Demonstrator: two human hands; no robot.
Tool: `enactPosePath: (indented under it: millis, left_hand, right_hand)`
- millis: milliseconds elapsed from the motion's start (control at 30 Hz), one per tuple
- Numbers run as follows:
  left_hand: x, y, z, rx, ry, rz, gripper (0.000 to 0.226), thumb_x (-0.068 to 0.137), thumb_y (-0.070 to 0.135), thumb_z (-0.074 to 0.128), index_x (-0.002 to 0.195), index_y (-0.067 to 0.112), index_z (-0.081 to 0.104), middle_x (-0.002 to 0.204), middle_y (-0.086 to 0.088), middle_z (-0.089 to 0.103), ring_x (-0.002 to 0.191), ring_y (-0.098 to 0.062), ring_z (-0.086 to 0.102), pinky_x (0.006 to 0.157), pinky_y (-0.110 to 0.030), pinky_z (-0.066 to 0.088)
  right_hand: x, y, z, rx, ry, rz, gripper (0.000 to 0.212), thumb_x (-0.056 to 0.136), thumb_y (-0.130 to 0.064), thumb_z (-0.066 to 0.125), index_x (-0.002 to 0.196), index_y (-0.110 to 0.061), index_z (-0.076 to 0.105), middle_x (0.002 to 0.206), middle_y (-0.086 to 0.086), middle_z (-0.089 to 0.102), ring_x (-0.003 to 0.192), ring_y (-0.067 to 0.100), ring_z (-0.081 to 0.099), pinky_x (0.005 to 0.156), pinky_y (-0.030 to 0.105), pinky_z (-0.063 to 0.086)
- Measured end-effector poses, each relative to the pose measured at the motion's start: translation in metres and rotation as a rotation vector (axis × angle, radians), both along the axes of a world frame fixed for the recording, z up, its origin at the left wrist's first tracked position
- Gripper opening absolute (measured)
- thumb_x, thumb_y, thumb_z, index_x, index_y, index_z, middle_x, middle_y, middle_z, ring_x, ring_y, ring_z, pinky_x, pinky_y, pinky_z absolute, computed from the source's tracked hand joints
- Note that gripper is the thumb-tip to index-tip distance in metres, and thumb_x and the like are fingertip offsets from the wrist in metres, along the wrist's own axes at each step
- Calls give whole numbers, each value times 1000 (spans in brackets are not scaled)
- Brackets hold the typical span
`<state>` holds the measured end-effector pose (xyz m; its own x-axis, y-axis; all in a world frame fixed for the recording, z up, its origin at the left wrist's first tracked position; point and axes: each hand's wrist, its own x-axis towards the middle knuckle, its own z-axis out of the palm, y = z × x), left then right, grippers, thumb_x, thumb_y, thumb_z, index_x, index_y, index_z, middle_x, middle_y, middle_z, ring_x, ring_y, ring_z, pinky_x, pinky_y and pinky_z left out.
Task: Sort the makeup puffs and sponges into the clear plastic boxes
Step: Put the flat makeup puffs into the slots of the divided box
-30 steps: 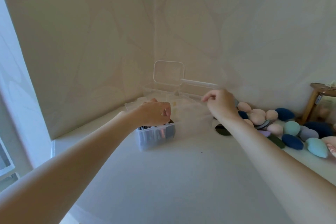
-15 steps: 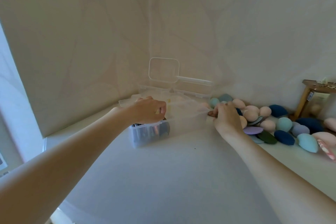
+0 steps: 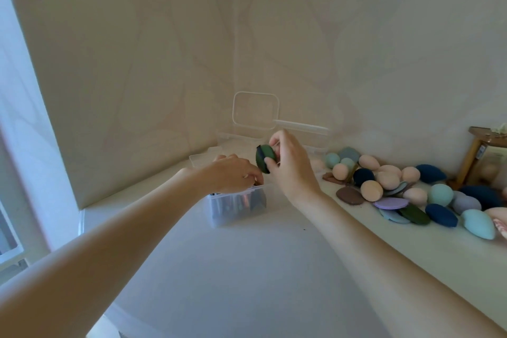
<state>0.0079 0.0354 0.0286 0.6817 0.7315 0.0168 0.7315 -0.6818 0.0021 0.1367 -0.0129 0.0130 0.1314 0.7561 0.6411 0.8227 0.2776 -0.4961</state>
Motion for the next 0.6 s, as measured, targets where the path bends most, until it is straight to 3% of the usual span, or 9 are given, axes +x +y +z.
enactPosePath:
  millis: [267, 433, 500, 600]
  left_hand:
    - [-4, 1, -1, 5, -51, 13, 39, 94, 18, 32, 114, 32, 62, 117, 2, 61, 118, -22, 45, 106, -37, 29]
    - [-4, 1, -2, 28, -55, 9, 40, 94, 17, 32, 115, 30, 62, 117, 3, 63, 119, -22, 46, 107, -39, 30]
    - [-4, 0, -2, 47, -58, 8, 40, 93, 16, 32, 116, 29, 62, 118, 3, 63, 119, -22, 46, 106, -38, 31]
    - [-2, -2, -2, 61, -65, 14, 39, 94, 14, 32, 118, 25, 60, 121, 1, 61, 119, -23, 48, 103, -36, 32]
  right_hand:
    - [-3, 6, -12, -80, -114, 23, 14, 84, -2, 55, 88, -13, 47, 85, -1, 45, 78, 16, 41, 65, 24, 27]
    - [-3, 9, -11, -128, -231, -1, 6, 87, -7, 54, 90, -5, 59, 90, 2, 52, 88, 19, 46, 70, 27, 36]
    - [-1, 9, -13, -160, -286, -15, 15, 91, -10, 49, 89, -4, 63, 98, 7, 59, 99, 24, 47, 78, 32, 41]
    - [0, 6, -15, -260, -259, 0, 28, 95, -15, 43, 99, -5, 69, 105, 9, 52, 110, 25, 38, 91, 31, 37]
